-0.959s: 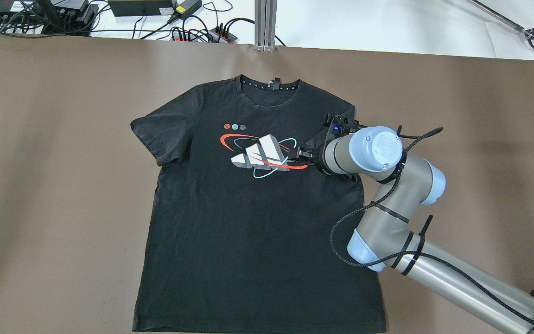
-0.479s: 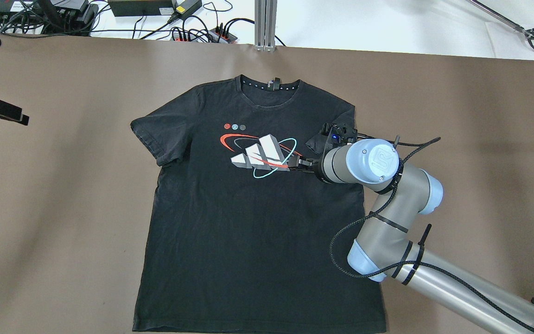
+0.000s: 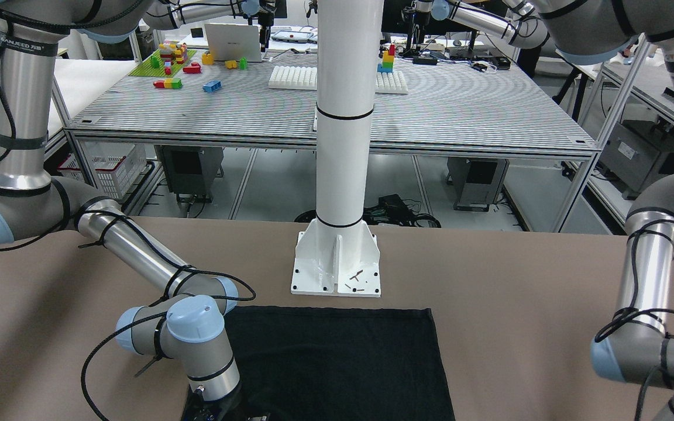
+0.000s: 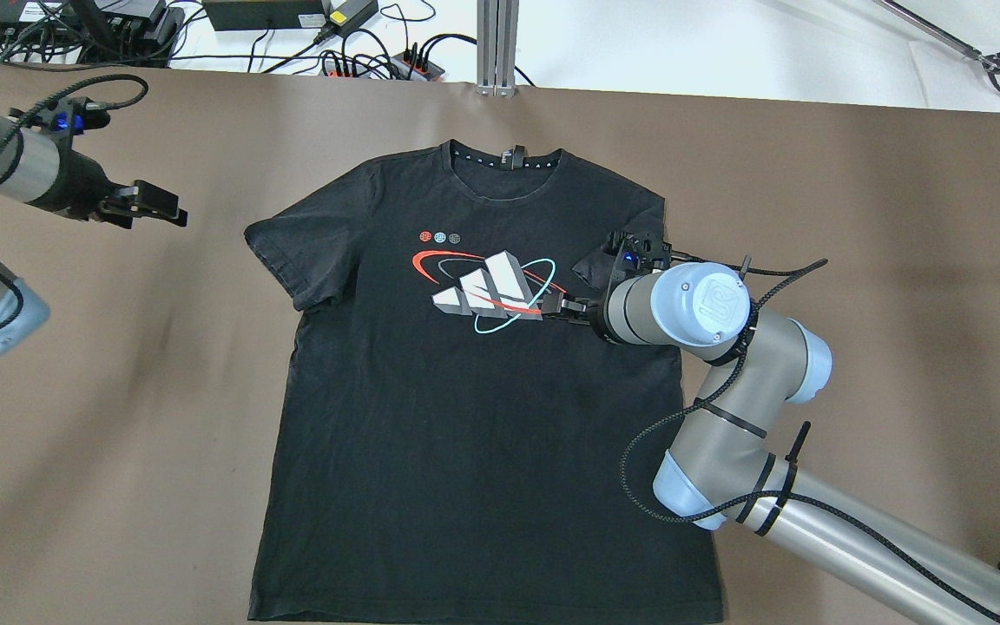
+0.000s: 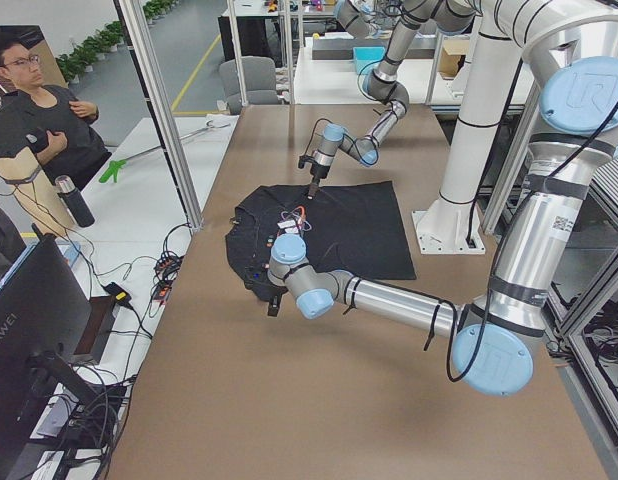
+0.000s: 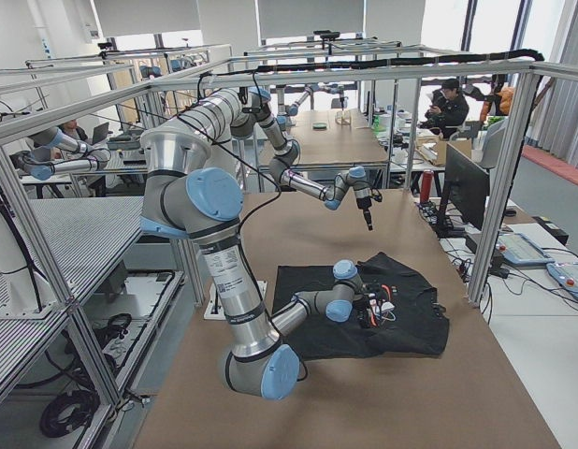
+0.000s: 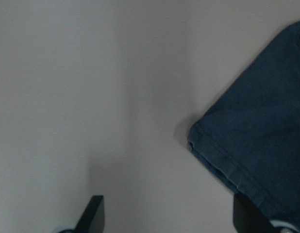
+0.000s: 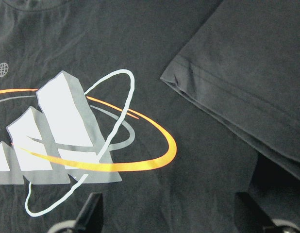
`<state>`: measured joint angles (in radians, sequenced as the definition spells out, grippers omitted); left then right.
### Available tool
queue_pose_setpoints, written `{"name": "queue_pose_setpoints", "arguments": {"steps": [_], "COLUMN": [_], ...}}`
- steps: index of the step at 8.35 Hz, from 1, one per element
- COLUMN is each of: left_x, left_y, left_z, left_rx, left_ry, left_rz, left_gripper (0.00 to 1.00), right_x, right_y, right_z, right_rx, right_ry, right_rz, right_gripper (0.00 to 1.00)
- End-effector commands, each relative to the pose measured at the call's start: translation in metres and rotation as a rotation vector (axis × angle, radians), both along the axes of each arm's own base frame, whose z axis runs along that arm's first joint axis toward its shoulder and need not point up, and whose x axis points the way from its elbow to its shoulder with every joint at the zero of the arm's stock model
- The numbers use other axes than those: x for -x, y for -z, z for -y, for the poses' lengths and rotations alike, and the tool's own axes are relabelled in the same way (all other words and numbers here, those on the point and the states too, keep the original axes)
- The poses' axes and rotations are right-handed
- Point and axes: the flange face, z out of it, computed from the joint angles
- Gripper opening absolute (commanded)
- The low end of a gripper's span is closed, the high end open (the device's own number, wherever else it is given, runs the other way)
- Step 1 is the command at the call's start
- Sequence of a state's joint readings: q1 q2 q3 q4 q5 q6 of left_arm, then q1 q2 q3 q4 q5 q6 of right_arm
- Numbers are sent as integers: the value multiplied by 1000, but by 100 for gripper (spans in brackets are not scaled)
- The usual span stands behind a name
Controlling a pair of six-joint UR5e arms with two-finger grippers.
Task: Fold clothes
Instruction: 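Grasp the other sleeve with the left gripper and fold it inward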
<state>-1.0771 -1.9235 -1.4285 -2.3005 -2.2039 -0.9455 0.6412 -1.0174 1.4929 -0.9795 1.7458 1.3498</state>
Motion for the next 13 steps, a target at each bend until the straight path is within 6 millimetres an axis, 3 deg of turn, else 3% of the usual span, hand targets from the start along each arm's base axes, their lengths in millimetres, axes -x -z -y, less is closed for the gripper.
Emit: {"name": "queue_pose_setpoints", "arguments": {"steps": [1, 4, 5, 7, 8, 9, 10, 11, 13], "left_x": [-69, -103, -109, -111, -123, -132, -129, -129, -119], "left_y": [-8, -19, -22, -17, -9, -3, -7, 3, 64], "left_z": [29, 55, 55, 54, 45, 40, 37, 34, 23], "left_rx": [38, 40, 46, 46, 53, 56, 51, 41, -2], "left_ry": [84, 71, 69, 66, 55, 48, 43, 28, 18], "left_rz": [-51, -53, -55, -64, -82, -92, -90, -105, -165], "left_gripper": [93, 85, 76, 47, 29, 5, 0, 0, 0], "right_x": [0, -4, -4, -4, -4, -4, -5, -5, -7], "right_y": [1, 4, 5, 5, 5, 4, 0, -1, -5], "right_z": [0, -3, -3, -3, -3, -2, -3, -3, -4], "right_rx": [0, -3, -4, -4, -5, -4, -3, -2, -1], "right_ry": [-2, -2, -2, -2, -1, -2, 0, -2, -2], "right_rz": [4, 8, 9, 9, 9, 7, 4, 3, 2], "right_gripper": [95, 95, 95, 95, 95, 95, 95, 95, 95]}}
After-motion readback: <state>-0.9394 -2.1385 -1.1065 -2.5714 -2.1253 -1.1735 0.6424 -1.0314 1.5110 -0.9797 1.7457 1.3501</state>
